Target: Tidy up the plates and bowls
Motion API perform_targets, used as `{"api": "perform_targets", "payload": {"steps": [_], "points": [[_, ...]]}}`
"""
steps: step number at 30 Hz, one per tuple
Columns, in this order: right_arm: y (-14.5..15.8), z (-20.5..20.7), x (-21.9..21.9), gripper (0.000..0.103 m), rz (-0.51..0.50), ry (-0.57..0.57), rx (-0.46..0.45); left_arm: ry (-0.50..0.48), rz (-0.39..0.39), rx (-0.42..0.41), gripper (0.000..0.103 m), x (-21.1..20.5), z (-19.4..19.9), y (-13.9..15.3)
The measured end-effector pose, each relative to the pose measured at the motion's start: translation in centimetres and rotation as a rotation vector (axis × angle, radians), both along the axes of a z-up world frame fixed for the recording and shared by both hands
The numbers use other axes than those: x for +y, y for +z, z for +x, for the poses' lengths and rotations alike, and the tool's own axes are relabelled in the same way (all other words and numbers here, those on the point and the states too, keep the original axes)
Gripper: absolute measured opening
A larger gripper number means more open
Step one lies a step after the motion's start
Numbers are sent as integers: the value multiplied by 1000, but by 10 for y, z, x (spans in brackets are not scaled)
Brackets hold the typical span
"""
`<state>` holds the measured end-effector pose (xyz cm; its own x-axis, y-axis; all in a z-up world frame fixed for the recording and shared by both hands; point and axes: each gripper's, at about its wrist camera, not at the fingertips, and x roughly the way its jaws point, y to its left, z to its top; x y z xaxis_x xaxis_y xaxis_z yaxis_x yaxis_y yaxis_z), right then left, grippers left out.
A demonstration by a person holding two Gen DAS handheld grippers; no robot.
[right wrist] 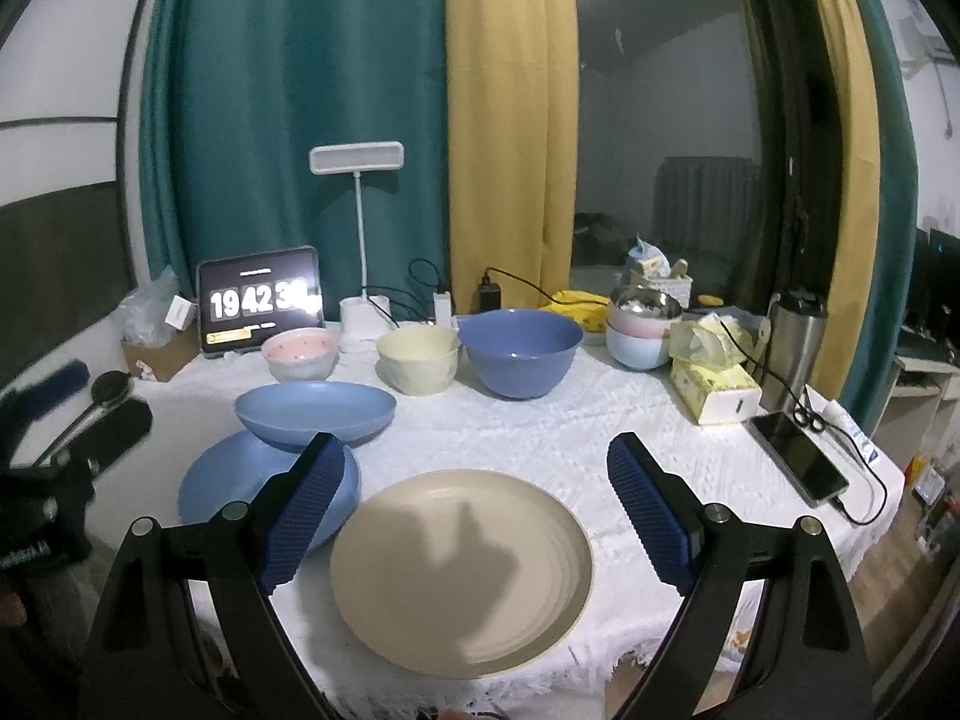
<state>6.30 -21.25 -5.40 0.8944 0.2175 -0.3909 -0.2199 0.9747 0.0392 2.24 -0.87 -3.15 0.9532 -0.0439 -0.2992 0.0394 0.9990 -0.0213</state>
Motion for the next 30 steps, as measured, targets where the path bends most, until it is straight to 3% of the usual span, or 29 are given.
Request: {"api": "perform_targets", "payload": {"steps": [16, 26, 30], "points": [[-53, 43, -34, 92, 31, -77, 168, -178, 41, 255, 101, -57, 53, -60], [-89, 55, -56, 92, 58, -86, 256, -235, 47, 462, 72, -84, 77, -99], [-102, 61, -60, 87, 70, -78, 289, -234, 76, 531, 58, -92, 84, -111]]}}
